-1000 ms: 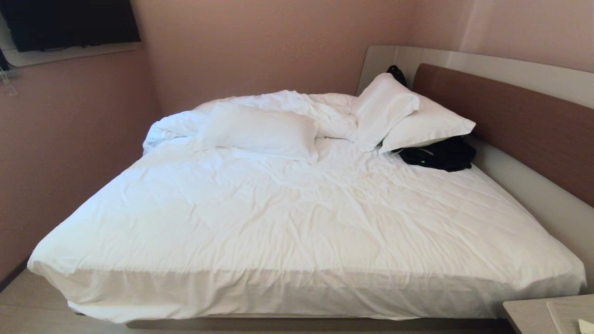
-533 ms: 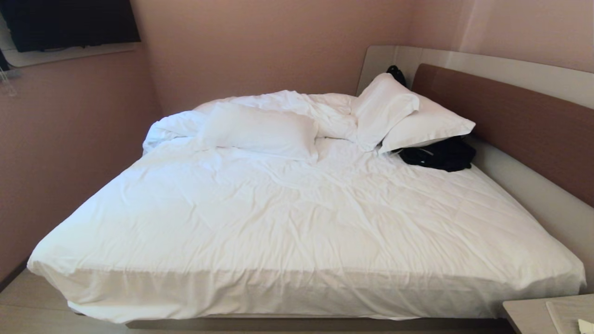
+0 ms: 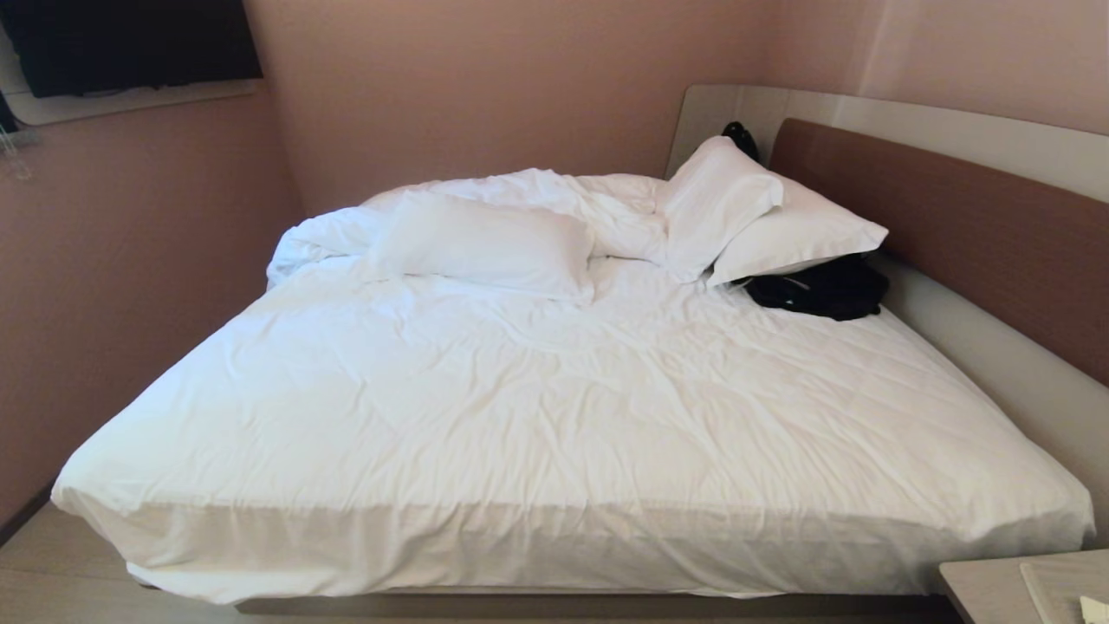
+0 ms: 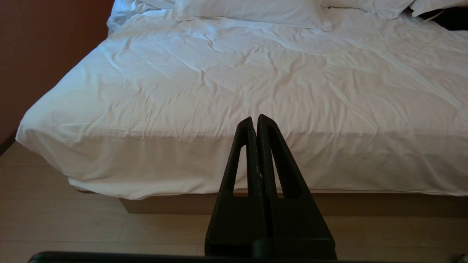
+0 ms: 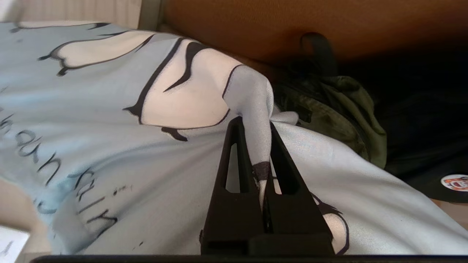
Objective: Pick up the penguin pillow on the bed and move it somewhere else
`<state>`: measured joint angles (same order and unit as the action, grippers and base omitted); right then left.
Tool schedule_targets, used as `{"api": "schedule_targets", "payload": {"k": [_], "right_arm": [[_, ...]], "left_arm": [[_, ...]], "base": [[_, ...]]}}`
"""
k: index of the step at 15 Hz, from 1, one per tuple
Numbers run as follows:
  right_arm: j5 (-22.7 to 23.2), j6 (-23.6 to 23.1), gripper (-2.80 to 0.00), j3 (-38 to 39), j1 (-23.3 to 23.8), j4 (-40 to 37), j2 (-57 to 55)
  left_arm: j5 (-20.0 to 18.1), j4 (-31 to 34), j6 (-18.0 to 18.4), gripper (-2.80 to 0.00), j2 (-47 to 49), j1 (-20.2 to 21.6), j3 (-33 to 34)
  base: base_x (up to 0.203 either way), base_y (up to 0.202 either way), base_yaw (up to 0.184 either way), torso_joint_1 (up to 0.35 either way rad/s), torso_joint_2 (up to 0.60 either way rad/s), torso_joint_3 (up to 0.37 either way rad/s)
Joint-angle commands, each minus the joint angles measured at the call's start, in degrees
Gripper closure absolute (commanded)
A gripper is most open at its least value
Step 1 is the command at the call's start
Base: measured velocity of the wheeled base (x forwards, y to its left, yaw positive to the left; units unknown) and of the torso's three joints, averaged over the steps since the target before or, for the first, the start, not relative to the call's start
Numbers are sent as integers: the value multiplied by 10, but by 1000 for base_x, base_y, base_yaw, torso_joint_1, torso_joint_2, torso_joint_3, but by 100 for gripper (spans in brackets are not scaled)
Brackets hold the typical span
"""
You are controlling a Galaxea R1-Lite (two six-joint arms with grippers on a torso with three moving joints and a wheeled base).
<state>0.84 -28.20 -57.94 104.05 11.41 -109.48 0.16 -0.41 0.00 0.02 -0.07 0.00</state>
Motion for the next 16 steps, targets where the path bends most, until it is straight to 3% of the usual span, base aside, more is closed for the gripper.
{"api": "schedule_targets", "payload": {"k": [1,4,16], "right_arm": [[24,-2,0,2,4,-30,43],[46,-2,0,5,6,-76,69],[34,-1,0,-12,5,-63,-6]], "left_arm": [[0,0,0,0,0,0,0],[0,0,0,0,0,0,0],[0,0,0,0,0,0,0]], "base": [[0,0,0,0,0,0],[0,0,0,0,0,0],[0,0,0,0,0,0]]}}
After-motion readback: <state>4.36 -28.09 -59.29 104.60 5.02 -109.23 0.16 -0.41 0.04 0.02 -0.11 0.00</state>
